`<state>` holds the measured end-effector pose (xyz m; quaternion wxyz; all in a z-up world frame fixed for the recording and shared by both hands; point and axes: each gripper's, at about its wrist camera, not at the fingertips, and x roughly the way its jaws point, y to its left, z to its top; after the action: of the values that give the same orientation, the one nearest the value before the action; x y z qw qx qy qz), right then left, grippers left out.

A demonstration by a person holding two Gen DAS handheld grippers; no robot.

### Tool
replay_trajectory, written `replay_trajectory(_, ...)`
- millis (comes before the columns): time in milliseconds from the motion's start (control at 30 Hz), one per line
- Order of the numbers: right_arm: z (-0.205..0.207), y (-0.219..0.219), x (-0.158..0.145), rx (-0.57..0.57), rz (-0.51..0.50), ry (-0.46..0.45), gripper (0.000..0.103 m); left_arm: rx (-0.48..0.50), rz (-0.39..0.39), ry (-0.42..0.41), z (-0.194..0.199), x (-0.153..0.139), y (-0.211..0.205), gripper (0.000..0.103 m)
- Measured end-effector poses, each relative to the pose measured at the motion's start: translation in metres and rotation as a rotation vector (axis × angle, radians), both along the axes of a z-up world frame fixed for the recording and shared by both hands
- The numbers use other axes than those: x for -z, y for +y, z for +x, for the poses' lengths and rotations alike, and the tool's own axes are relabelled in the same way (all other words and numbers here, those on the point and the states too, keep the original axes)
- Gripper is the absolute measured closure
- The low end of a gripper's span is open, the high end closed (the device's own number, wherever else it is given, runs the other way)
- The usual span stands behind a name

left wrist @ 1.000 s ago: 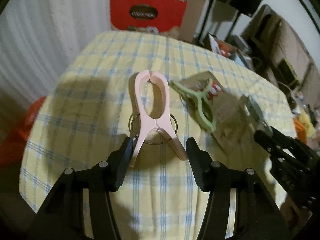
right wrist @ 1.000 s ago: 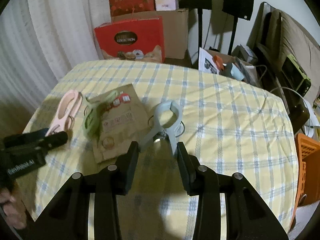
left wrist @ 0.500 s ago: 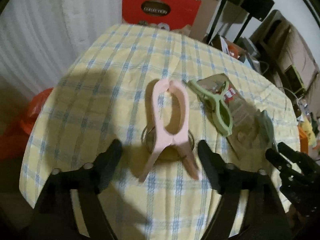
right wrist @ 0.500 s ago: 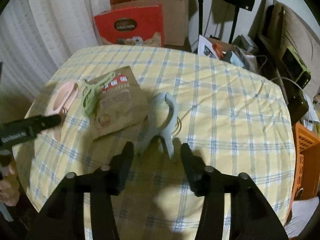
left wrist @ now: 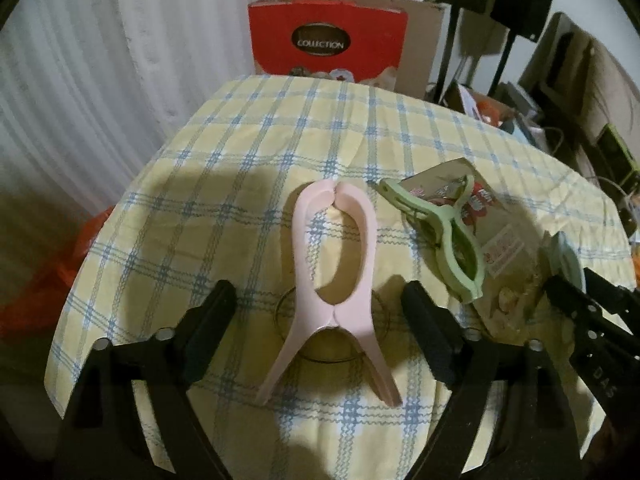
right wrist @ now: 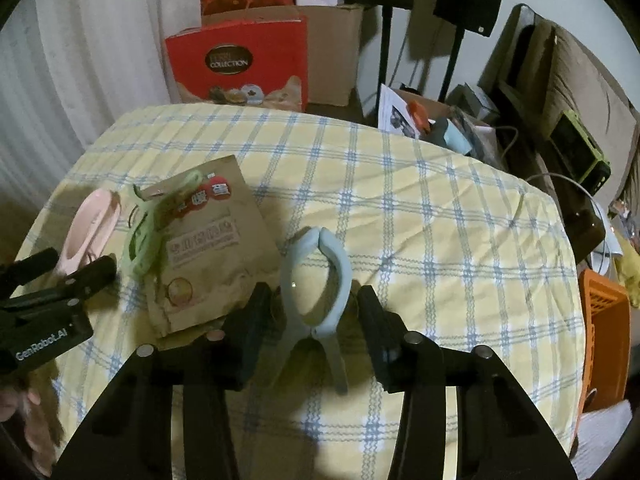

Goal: Organize objects
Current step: 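Lift the pink clip with left gripper while right gripper lifts light blue clip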

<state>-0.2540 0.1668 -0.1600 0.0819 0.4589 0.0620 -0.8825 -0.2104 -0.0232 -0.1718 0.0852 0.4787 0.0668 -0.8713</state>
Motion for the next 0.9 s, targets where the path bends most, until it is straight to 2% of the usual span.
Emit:
replay_trajectory(67,0.001,0.001,0.0,-0.001,-0.006,0.001,0.058,0.003,-0.013,0.0,0.0,-0.003,0.002,0.053)
replay_trajectory(100,0.003,0.001,-0.001,-0.001,-0.005,0.005,0.058,0.006,-0.013,-0.001,0.0,-0.005,0.004,0.054)
replay_trajectory(267,0.011,0.0,-0.007,0.005,-0.007,0.038,0.058,0.008,-0.004,0.0,0.002,-0.008,0.002,0.054)
replay_trajectory(567,0.025,0.0,-0.031,0.002,0.0,0.101,0.058,-0.019,0.005,0.074,0.011,-0.031,-0.007,0.054)
replay_trajectory(900,0.048,0.002,-0.064,0.003,0.011,0.185,0.058,0.014,0.004,0.153,0.022,-0.064,0.002,0.054)
